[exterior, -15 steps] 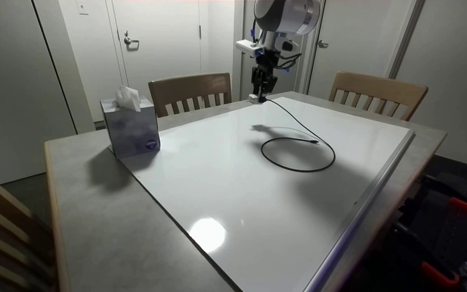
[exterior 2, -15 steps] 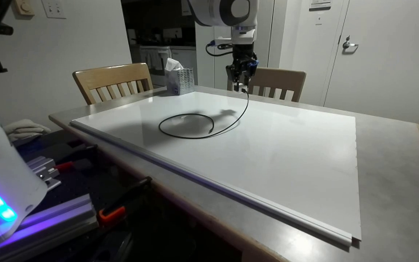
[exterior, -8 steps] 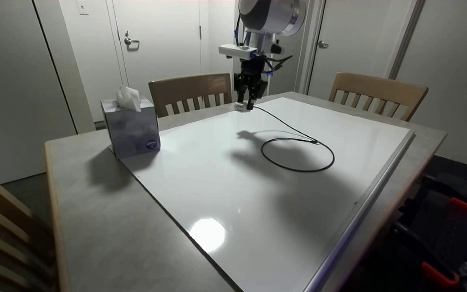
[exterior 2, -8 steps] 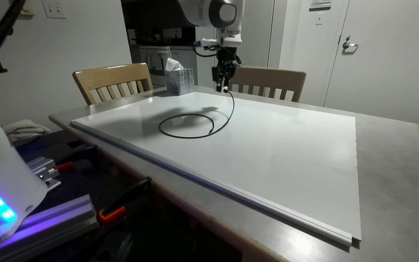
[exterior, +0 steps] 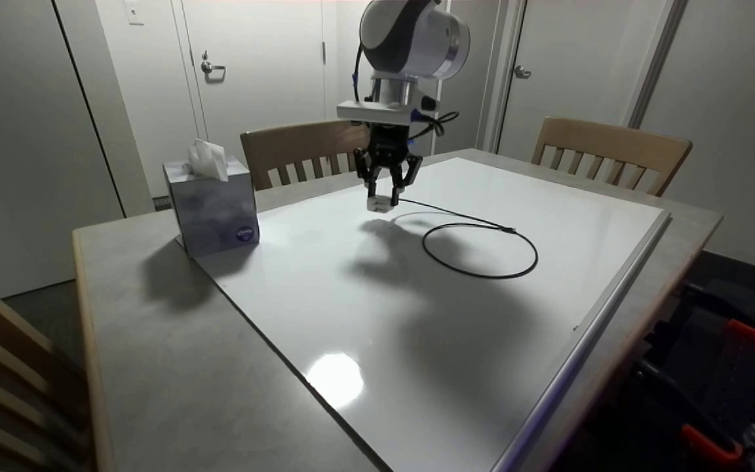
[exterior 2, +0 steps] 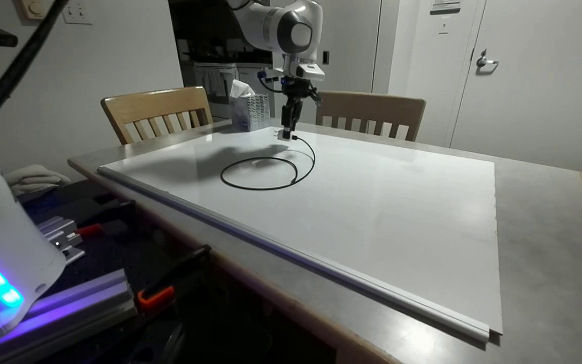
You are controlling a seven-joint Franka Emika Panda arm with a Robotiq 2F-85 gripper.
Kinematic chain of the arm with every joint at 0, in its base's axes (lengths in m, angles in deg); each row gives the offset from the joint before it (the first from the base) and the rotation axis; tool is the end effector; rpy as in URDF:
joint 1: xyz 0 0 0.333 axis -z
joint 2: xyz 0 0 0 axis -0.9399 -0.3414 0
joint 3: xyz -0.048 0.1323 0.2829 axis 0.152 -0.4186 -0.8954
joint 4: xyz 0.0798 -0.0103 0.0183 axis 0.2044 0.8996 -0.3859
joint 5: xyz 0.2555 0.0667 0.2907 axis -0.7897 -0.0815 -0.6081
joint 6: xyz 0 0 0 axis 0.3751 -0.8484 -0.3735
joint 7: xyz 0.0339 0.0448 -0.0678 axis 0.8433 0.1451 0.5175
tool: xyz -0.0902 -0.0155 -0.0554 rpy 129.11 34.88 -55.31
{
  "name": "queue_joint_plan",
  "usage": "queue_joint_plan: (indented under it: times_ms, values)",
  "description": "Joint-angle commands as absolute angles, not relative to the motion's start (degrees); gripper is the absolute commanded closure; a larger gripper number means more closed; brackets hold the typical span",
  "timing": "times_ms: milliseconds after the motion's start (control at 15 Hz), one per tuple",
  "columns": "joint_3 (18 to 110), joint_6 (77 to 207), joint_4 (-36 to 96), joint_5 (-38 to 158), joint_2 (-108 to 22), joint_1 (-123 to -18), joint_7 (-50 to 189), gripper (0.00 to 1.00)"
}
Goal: Wind the charging cable
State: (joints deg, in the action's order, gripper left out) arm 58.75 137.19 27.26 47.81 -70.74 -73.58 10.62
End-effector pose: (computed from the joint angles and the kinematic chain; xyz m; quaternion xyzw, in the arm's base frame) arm 0.6900 0.0605 0.1800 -0.8404 0.5365 0.0681 0.0364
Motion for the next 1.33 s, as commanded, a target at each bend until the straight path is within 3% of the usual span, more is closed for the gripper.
queue_joint_plan:
  times_ms: [0, 333, 400, 1267]
  values:
    - [60.12, 136.74, 27.08, 47.52, -71.03, -75.06, 13.06, 0.49]
    - [60.53, 136.27, 27.08, 48.50, -71.17, -75.75, 15.48, 0.49]
    - [60.57, 136.25, 27.08, 48.51, -71.17, -75.74, 15.54, 0.74]
    - [61.00, 127.80, 33.94, 59.23, -68.12, -83.38, 27.58, 0.74]
